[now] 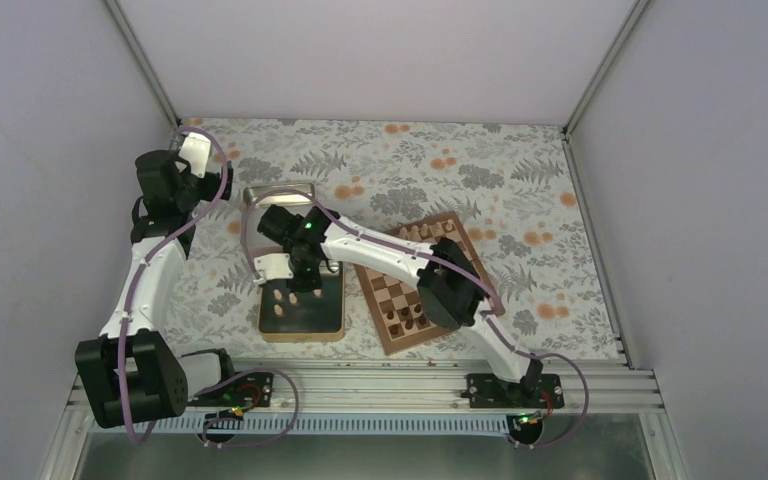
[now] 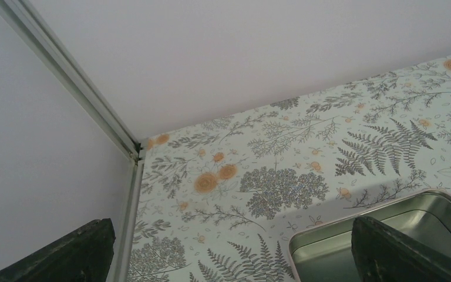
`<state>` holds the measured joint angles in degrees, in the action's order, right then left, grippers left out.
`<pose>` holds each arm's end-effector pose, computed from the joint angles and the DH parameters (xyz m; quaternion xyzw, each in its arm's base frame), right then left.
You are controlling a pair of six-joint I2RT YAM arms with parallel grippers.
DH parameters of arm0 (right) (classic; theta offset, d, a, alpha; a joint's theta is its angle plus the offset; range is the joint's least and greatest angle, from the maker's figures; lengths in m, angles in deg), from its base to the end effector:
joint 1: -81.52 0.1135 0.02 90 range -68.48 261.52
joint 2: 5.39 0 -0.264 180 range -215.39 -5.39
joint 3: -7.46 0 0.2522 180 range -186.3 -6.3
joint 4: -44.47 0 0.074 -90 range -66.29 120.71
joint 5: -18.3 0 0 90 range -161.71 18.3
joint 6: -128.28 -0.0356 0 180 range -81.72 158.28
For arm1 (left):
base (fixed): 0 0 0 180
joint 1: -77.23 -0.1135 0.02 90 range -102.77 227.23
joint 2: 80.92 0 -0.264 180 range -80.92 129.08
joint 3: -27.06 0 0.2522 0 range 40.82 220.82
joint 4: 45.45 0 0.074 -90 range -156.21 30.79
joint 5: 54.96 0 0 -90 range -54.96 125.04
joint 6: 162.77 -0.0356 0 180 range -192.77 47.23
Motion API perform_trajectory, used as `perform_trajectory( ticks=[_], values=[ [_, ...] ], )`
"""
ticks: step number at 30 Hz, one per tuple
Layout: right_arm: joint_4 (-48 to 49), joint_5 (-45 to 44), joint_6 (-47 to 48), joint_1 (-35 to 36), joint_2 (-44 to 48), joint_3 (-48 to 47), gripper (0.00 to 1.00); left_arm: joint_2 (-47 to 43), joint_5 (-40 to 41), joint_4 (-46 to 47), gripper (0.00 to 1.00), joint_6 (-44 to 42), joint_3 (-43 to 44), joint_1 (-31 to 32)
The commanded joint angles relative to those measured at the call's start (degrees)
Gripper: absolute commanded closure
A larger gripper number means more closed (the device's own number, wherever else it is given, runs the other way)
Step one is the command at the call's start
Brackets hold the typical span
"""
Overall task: Set up the chess pieces on the board
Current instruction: Pick up the chess piece from the storage box.
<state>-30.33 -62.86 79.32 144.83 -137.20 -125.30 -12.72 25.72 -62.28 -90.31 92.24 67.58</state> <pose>0.2101 0.4300 0.2096 -0.7864 0.5968 0.1019 0.1227 0.2735 0.0407 0.3083 0.1027 0.8106 0.0700 0.5723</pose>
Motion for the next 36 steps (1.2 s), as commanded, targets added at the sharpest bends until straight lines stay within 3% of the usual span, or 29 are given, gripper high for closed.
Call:
perform_trajectory(
  ticks=[1, 30, 36],
  values=[
    [1.5, 2.4, -0.8, 1.7, -2.5, -3.7, 0.80, -0.7, -0.8, 0.7, 0.00, -0.1, 0.0, -0.4],
    [3.0, -1.6, -1.0, 2.4, -6.7, -2.8, 0.76, -0.6, -1.0, 1.1, 0.00, -0.1, -0.2, -0.4],
    [2.8, -1.9, -1.0, 2.3, -7.4, -2.8, 0.82, -0.7, -1.0, 1.1, 0.00, -0.1, -0.3, -0.4]
  ],
)
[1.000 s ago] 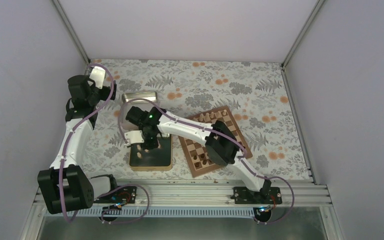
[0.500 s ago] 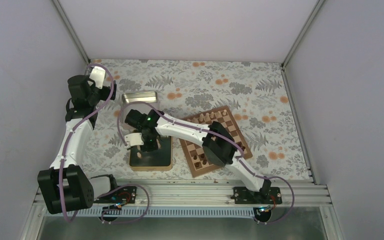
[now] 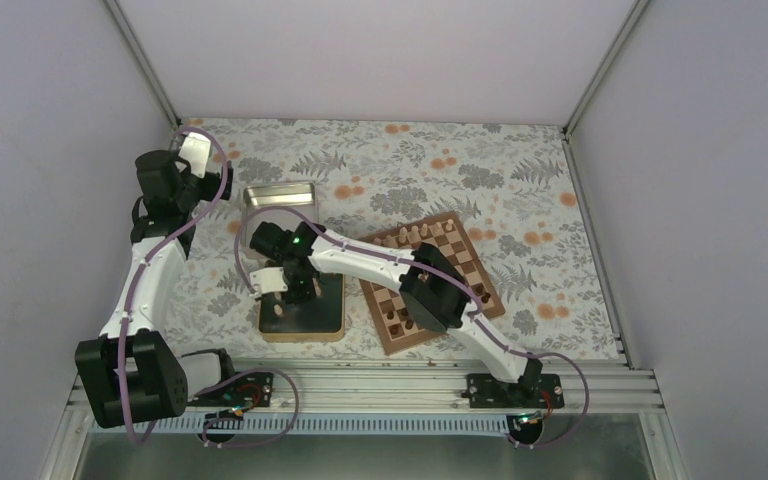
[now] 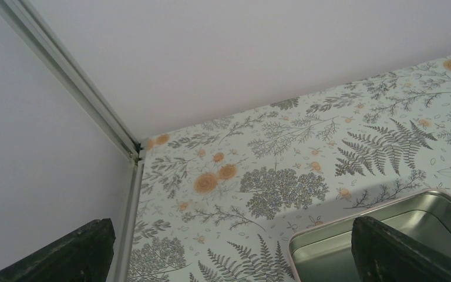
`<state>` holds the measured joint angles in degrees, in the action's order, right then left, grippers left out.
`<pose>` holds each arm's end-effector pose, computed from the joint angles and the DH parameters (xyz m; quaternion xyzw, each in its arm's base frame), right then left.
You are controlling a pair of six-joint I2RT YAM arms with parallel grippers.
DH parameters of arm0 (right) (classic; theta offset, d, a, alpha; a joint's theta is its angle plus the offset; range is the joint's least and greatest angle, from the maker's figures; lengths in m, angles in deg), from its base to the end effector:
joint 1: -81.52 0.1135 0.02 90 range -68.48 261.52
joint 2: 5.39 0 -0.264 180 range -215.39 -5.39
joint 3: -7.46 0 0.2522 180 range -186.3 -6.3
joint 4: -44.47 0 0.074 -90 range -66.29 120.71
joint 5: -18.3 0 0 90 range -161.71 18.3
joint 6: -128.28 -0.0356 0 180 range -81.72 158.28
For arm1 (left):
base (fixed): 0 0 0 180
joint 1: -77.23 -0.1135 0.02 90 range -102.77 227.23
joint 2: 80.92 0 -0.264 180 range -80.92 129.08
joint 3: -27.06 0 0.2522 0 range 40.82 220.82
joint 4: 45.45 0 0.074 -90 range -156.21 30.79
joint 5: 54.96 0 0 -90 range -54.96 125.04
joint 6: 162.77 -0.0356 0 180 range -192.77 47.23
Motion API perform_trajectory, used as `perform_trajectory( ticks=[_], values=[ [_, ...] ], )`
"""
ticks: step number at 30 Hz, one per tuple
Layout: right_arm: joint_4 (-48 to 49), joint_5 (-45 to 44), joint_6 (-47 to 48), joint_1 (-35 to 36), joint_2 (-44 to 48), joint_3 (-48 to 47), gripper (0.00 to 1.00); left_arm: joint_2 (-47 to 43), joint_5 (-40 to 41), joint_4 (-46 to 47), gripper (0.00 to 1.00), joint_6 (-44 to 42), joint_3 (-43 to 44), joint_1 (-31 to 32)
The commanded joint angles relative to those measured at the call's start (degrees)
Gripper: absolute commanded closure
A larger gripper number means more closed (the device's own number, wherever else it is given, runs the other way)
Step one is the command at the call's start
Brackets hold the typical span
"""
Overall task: Set up the chess pieces on the board
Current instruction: Pick up the chess piece from the storage box, then place the chess piece on the chessboard.
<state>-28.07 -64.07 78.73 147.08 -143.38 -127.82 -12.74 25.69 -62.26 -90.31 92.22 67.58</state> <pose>0.2009 0.4534 0.1726 -0.7955 0.5886 0.0922 0.1107 0.2734 0.0406 0.3083 0.1028 0.8104 0.0698 0.5725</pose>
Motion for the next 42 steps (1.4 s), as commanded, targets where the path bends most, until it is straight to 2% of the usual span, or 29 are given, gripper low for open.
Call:
perform_trajectory(
  ticks=[1, 7, 11, 18, 23, 31, 36, 42],
  values=[
    [0.6, -0.8, -0.4, 0.0, -1.2, -0.3, 0.84, -0.7, -1.1, 1.1, 0.00, -0.1, -0.3, -0.4],
    [0.4, -1.0, -0.3, -0.1, -1.2, -0.4, 0.95, -0.6, -1.3, 1.1, 0.00, -0.3, -0.3, -0.4],
    [-0.5, -1.2, -0.2, -0.2, 0.2, -0.4, 0.96, -0.7, -1.2, 1.0, 0.00, -0.2, -0.3, -0.3],
    [-3.0, -1.2, -0.8, -2.8, 10.3, 2.7, 0.96, -0.6, -1.0, 1.0, 0.00, -0.2, -0.1, -0.4],
    [-3.7, -2.3, -1.2, -8.3, 19.3, 9.7, 0.96, -0.6, -0.8, 1.0, 0.00, -0.2, -0.1, -0.3],
    [-2.5, -1.1, -0.9, -21.9, 30.4, 23.3, 0.96, -0.5, -0.9, 0.9, 0.00, -0.3, 0.1, -0.5],
    [-0.2, -0.6, 0.1, -27.5, 33.0, 31.1, 0.96, -0.3, -0.8, 0.9, 0.00, -0.2, 0.2, -0.4],
    [0.9, 0.4, 1.0, -30.3, 31.8, 33.9, 0.96, -0.3, -0.6, 0.7, 0.00, -0.2, 0.3, -0.4]
  ],
)
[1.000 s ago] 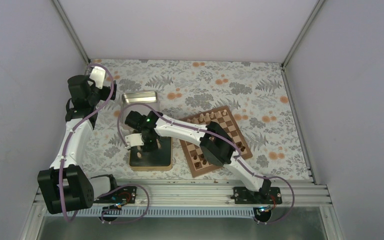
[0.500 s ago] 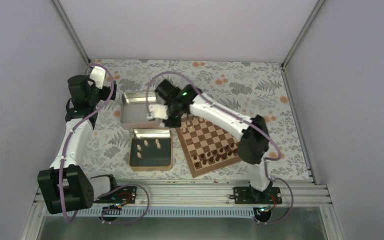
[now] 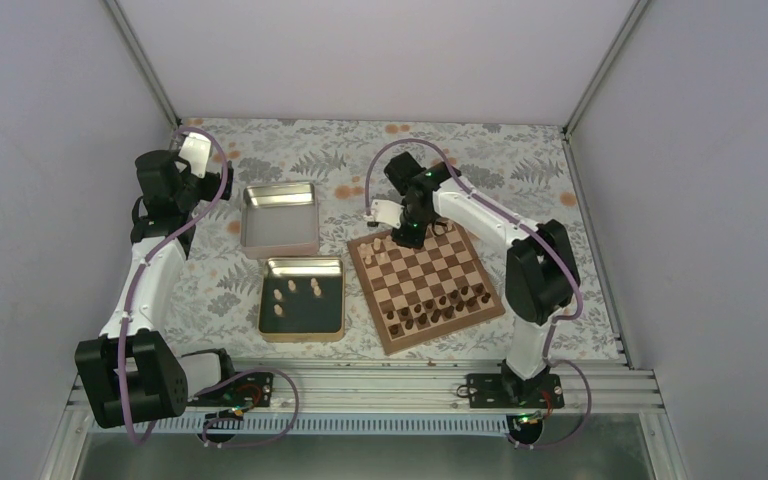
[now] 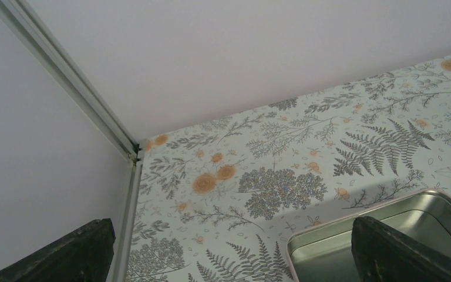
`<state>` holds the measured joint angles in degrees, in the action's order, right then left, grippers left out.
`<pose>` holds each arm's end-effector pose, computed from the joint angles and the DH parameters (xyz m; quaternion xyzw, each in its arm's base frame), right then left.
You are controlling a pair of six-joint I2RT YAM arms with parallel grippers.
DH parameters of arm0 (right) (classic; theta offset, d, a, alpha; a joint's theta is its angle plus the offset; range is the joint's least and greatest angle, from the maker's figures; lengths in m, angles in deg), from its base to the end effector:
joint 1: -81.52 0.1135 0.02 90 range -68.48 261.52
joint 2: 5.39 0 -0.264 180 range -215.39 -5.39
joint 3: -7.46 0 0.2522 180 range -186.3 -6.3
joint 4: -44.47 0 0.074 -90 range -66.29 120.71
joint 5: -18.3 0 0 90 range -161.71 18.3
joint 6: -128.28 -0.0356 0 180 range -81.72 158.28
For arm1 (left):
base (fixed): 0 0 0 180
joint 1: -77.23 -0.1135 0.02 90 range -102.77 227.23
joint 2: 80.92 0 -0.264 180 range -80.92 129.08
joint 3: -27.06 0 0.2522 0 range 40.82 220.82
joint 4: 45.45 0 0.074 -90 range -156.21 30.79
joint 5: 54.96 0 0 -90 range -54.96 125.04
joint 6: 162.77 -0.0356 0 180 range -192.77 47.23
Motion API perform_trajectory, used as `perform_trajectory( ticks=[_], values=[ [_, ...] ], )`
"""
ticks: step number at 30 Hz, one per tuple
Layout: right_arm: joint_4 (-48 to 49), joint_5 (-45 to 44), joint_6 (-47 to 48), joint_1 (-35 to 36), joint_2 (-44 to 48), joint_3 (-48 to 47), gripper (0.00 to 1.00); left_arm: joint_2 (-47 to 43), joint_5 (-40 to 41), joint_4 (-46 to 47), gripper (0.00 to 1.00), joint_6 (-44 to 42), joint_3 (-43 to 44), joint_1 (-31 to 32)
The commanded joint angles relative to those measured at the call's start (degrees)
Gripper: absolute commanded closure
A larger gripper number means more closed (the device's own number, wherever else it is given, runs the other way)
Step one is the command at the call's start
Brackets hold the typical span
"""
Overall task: Set up the chess pieces on the board
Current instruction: Place the chess piece on the chessboard.
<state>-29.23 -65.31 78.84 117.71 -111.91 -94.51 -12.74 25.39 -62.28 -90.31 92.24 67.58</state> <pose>0.2953 0.2209 0.2395 -0.6211 0.7751 0.0515 0.1042 0.2734 0.0404 0.3084 0.1043 0.8101 0.0677 0.5729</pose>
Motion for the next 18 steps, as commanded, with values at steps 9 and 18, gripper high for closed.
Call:
perform_trajectory(
  ticks=[9, 18],
  values=[
    [2.1, 2.5, 1.4, -1.7, -4.1, -1.6, 0.95, -0.2, -0.2, 0.9, 0.00, -0.3, 0.1, -0.5],
    [1.2, 3.3, 1.5, -1.7, -6.8, -4.1, 0.95, 0.0, -0.3, 1.0, 0.00, -0.3, 0.0, -0.5]
  ],
)
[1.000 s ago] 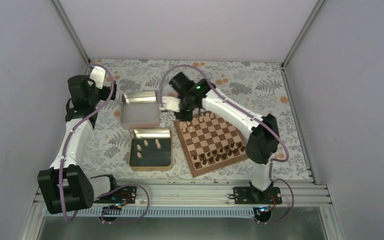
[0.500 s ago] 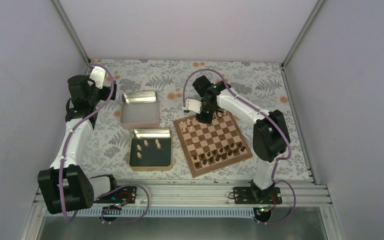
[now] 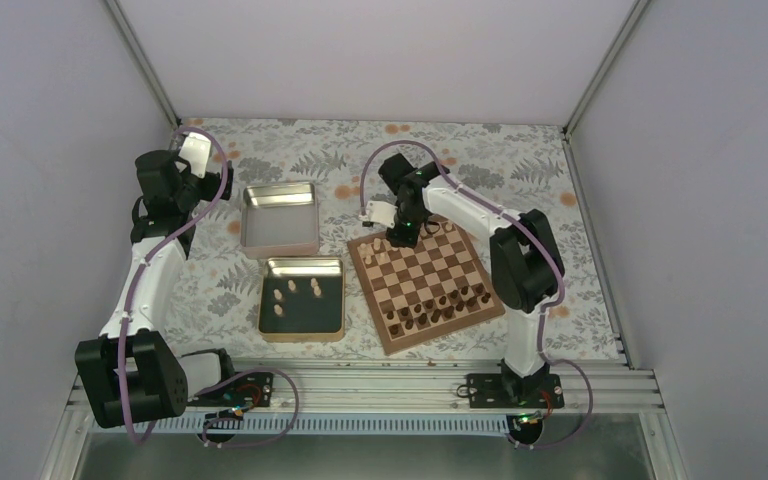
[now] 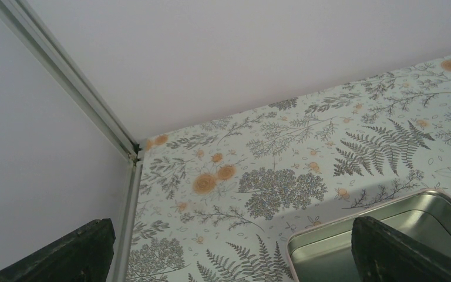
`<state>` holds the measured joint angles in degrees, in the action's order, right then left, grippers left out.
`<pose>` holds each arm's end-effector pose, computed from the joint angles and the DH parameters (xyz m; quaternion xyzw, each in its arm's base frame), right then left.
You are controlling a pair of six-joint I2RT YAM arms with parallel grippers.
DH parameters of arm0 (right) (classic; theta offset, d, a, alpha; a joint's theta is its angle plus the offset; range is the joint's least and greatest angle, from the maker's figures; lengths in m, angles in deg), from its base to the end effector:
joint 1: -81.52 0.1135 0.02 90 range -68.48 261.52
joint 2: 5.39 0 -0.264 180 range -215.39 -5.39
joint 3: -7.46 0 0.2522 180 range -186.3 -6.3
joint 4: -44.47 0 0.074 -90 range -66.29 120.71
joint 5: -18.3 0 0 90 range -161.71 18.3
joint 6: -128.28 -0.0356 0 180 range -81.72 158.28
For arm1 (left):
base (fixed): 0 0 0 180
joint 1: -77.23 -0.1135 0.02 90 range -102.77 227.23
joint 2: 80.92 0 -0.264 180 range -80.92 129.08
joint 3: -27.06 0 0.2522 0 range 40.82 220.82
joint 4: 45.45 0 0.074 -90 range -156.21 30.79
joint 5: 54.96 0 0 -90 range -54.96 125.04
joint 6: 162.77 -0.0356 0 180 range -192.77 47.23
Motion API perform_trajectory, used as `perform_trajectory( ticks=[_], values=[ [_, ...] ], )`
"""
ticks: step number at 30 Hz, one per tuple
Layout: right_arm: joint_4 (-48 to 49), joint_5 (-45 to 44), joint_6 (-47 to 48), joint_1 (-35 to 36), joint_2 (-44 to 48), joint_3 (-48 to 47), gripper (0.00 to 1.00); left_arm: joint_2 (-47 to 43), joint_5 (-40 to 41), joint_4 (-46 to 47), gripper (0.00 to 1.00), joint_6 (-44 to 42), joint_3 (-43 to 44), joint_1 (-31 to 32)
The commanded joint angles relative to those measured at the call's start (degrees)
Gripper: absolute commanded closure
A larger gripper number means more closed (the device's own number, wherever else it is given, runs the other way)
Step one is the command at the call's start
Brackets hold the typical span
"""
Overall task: Set up the chess pieces on the board
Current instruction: Place the chess piece on the chessboard.
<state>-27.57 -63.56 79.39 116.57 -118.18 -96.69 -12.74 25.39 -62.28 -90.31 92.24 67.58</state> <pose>0.3158 0.2277 0.2112 -0.6177 0.7790 0.0664 0.0847 0.2734 0.0404 0.3084 0.1043 0.8101 0.0677 0.5729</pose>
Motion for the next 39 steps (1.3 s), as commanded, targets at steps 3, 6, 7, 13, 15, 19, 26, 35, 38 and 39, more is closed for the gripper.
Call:
perform_trajectory(
  ticks=[3, 6, 7, 13, 15, 19, 26, 35, 38, 39],
  values=[
    [-0.6, 1.6, 0.9, -0.6, -0.8, -1.6, 0.95, 0.0, -0.4, 1.0, 0.00, -0.4, 0.0, -0.4],
    [-1.0, 2.2, 1.0, -0.6, -0.8, -1.6, 0.95, -0.1, -0.4, 1.0, 0.00, -0.3, 0.1, -0.5],
    [-1.4, 2.5, 0.9, -0.6, -0.9, -1.7, 0.95, -0.1, -0.4, 1.0, 0.00, -0.3, 0.1, -0.5],
    [-2.2, 3.0, 1.1, -0.4, -0.7, -0.6, 0.95, -0.2, -0.5, 0.9, 0.00, -0.3, 0.2, -0.5],
    [-2.2, 3.1, 1.0, -0.4, -0.8, -0.6, 0.95, -0.2, -0.6, 0.8, 0.00, -0.3, 0.2, -0.5],
    [-2.0, 3.3, 1.0, -0.4, -1.0, -0.8, 0.95, -0.2, -0.6, 0.8, 0.00, -0.3, 0.2, -0.4],
    [-2.3, 3.3, 1.1, -0.3, -1.8, -1.0, 0.93, -0.2, -0.6, 0.8, 0.00, -0.3, 0.3, -0.4],
    [-1.4, 3.1, 0.8, -0.3, -1.3, -0.8, 0.85, -0.2, -0.7, 0.8, 0.00, -0.2, 0.3, -0.4],
    [-1.5, 3.0, 0.7, -0.3, -1.5, -0.9, 0.81, -0.3, -0.6, 0.7, 0.00, -0.3, 0.3, -0.4],
    [-1.5, 2.9, 0.7, -0.3, -1.3, -0.9, 0.80, -0.3, -0.6, 0.8, 0.00, -0.3, 0.3, -0.4]
  ],
)
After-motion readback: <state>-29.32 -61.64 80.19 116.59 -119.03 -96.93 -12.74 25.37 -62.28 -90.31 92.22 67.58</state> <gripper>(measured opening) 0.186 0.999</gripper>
